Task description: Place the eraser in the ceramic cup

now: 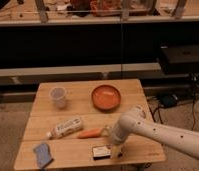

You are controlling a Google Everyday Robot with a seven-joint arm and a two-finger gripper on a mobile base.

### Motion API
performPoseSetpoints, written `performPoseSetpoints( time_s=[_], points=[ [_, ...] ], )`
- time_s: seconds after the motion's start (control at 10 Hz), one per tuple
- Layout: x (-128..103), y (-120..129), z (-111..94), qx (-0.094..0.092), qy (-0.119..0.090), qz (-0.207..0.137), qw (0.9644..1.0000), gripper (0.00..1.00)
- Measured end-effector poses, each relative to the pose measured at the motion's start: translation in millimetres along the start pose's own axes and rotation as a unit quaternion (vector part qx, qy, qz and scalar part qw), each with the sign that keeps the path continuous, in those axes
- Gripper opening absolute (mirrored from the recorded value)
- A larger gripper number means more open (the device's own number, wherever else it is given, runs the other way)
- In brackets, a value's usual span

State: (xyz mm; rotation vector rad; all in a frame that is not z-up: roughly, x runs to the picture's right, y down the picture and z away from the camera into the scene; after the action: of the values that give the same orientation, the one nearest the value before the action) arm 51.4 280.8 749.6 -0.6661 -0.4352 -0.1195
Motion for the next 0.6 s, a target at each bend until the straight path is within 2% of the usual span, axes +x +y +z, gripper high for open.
performPoseSetpoints(
  time_s=[0.4, 0.6],
  points=[
    [13, 13, 10, -0.009, 0.007, 0.014, 0.9998, 0.80],
    [19, 17, 8, -0.008, 0.012, 0.018, 0.9997, 0.80]
  ],
)
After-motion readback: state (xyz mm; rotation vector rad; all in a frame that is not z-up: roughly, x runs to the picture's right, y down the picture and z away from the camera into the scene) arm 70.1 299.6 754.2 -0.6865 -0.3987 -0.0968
